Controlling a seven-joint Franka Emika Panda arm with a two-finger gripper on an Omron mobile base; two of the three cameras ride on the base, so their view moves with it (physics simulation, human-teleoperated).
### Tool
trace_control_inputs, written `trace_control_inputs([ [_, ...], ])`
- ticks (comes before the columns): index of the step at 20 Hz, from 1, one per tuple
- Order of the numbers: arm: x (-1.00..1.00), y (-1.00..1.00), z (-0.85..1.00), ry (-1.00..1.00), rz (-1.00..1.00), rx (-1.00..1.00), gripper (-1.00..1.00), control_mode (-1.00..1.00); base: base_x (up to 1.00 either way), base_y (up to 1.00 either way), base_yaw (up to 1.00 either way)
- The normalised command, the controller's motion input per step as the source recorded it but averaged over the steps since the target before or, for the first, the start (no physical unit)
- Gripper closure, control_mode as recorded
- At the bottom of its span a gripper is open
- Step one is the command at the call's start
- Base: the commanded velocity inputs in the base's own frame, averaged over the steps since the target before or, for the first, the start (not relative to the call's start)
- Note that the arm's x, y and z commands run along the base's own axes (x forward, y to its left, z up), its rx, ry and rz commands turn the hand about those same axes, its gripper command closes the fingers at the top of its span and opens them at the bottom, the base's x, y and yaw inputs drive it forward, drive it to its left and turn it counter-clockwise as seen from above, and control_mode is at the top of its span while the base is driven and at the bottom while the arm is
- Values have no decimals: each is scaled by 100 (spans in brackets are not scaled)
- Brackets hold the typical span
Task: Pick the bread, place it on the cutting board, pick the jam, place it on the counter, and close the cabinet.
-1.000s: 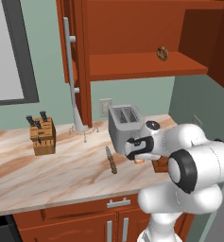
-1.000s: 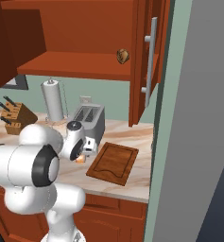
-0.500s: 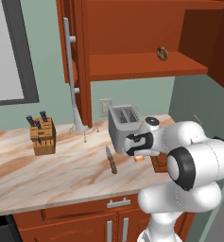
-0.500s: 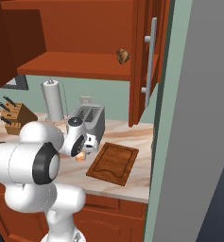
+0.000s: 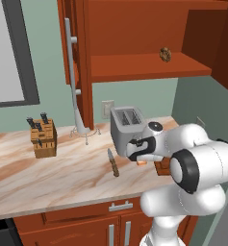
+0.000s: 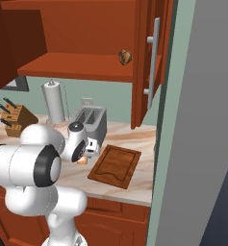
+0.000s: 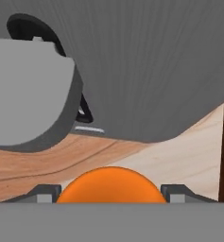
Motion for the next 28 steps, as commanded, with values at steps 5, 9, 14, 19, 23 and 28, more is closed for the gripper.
trace_control_inputs([
  [5, 0, 0, -28, -12, 0, 0, 100, -100, 0, 0, 0],
  [9, 0, 0, -28, -12, 0, 0, 100, -100, 0, 0, 0],
  [14, -4, 0, -34, -6, 0, 0, 100, -100, 0, 0, 0],
  [19, -1, 0, -3, 0, 0, 0, 100, -100, 0, 0, 0],
  [23, 0, 0, 0, 0, 0, 0, 100, -100, 0, 0, 0],
  [28, -4, 0, -1, 0, 0, 0, -100, -100, 0, 0, 0],
])
